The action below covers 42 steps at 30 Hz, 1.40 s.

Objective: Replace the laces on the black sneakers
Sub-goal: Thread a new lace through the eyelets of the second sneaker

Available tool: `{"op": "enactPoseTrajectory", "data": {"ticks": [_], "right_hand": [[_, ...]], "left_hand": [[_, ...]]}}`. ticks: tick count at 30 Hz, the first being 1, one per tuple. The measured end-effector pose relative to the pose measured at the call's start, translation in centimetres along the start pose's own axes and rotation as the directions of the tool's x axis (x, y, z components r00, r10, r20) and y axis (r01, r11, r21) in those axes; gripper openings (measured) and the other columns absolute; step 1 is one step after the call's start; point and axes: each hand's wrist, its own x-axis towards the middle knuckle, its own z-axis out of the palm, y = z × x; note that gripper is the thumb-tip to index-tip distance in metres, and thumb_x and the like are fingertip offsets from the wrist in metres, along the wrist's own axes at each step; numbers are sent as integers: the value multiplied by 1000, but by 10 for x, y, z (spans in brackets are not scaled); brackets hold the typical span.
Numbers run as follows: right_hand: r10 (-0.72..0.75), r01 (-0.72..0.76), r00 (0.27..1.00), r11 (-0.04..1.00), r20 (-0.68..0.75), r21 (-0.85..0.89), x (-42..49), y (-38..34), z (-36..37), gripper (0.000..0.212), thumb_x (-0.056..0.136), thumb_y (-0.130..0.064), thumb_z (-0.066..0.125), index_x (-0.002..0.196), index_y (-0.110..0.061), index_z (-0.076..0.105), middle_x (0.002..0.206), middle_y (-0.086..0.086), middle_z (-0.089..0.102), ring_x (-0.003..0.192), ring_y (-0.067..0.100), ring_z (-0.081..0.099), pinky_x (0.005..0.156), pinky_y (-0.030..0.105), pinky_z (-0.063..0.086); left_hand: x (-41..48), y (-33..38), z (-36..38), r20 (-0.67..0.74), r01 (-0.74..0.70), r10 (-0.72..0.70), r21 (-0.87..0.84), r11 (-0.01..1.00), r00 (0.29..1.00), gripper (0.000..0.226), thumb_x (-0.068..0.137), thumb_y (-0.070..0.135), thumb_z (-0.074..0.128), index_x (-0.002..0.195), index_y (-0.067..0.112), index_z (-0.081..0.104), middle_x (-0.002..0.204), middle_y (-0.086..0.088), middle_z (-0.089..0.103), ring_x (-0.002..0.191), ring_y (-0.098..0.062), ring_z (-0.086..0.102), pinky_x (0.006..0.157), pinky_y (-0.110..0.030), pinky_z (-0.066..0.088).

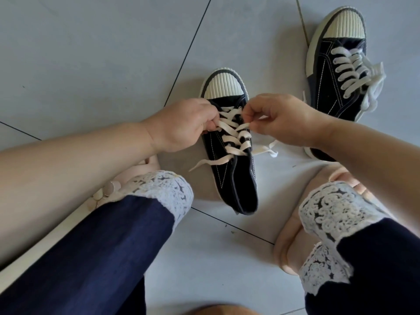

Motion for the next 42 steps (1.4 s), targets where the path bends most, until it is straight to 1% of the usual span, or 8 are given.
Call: {"op": "enactPoseTrajectory", "data": {"ticks": [7, 11, 15, 21, 28, 33, 38, 42], "right_hand": [[121, -77, 980, 961, -156, 264, -15, -5, 27, 25, 77, -2, 68, 90, -22, 60, 85, -17, 57, 83, 3, 60, 79, 6, 43], [137, -87, 952, 978, -274, 187, -10, -8, 30, 14, 73, -5, 72, 84, -12, 68, 81, -6, 60, 79, 13, 61, 81, 21, 47], [67, -55, 967, 997, -248, 54, -8, -6, 21, 8, 80, -7, 68, 88, -7, 68, 73, -10, 57, 74, 11, 58, 70, 11, 41], [-4, -2, 997, 997, -80, -72, -6, -3, 11, 5, 84, -10, 62, 88, -13, 62, 70, -16, 50, 66, 7, 48, 61, 4, 34], [65, -54, 979, 997, -193, 60, -17, -7, 28, 16, 77, -3, 68, 90, -9, 64, 86, -6, 56, 82, 13, 58, 79, 17, 45], [97, -90, 967, 995, -236, 39, -11, -7, 27, 9, 80, -9, 68, 89, -8, 66, 77, -8, 57, 75, 12, 55, 70, 17, 38], [47, -55, 994, 995, -96, -81, -12, -7, 20, 2, 85, -10, 61, 86, -11, 61, 71, -9, 49, 75, 17, 50, 69, 28, 37], [52, -60, 996, 991, -69, -116, -13, -7, 16, 10, 88, -12, 56, 81, -17, 52, 70, -14, 46, 73, 16, 46, 64, 24, 31]], "left_hand": [[-11, 2, 15, -126, 200, -234, -235, 951, 964, 21, 73, 5, 72, 92, 4, 64, 80, 16, 56, 75, -4, 57, 73, -10, 44], [-5, 4, 18, -203, 176, -201, -135, 975, 958, 16, 74, 4, 71, 90, 2, 69, 86, 4, 59, 78, -9, 53, 69, 3, 33], [-3, 3, 15, -218, 148, -164, -88, 985, 962, 4, 80, 1, 64, 77, -1, 67, 75, 0, 63, 70, -9, 53, 63, 4, 30], [-12, 3, 14, -121, 54, -58, -36, 998, 991, 11, 74, -15, 52, 76, -8, 59, 80, -18, 67, 73, -16, 54, 60, -14, 33], [-17, 4, 19, -186, 119, -134, -92, 989, 973, 7, 83, 1, 60, 87, -3, 64, 83, -12, 69, 77, -24, 63, 69, -26, 42], [-16, 7, 17, -149, 144, -159, -102, 984, 976, 8, 81, 4, 63, 84, -4, 61, 89, -16, 69, 82, -28, 63, 71, -34, 43], [-16, 10, 13, -46, 178, -185, -128, 976, 982, 10, 80, 6, 66, 79, -1, 59, 73, 0, 56, 59, 2, 44, 53, -4, 31], [-15, 14, 8, -31, 192, -198, -149, 970, 980, 15, 81, 8, 65, 73, 11, 52, 63, 12, 48, 59, 6, 48, 54, -4, 31]]}}
